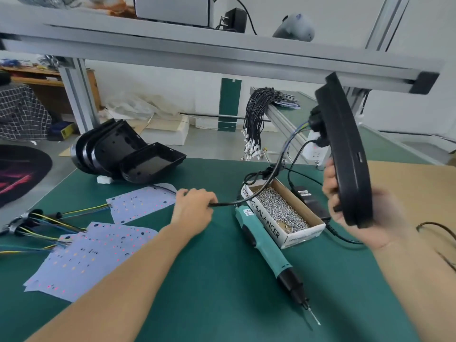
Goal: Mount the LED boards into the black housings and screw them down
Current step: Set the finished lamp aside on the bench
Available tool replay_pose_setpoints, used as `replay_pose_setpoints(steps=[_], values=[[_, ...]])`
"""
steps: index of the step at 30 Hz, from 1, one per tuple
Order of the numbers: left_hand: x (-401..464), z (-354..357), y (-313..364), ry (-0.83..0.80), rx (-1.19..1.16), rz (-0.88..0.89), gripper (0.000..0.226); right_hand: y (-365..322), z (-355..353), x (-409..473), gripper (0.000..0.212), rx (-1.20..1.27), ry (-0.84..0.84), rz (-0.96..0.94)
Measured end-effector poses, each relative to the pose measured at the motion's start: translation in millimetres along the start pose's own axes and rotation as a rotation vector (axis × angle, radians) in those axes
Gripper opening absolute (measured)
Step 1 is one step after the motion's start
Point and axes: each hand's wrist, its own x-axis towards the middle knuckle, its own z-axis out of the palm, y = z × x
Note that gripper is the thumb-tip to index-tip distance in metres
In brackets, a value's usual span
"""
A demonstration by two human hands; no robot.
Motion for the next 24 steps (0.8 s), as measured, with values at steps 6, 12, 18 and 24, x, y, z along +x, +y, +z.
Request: replay_pose_setpoints(steps=[6,12,18,24], values=[[-1,-15,-49,-0.009,0.333,-0.118,0.023,-10,-35,8,0.02,-0.26,0.512,-0.068],[-9,-56,-24,0.162,-0.028,0.133,0.021,16,-37,14,0.018,-0.665,0.713,-0.112],[-7,-107,40,0.107,-0.7,0.221,0.023,35,-13,23,0.018,-0.968,0.669,-0.146],[18,-108,118,0.095,-1.203,-0.061,0.034,39,-1,18,0.02,-0.912,0.682,-0.109]])
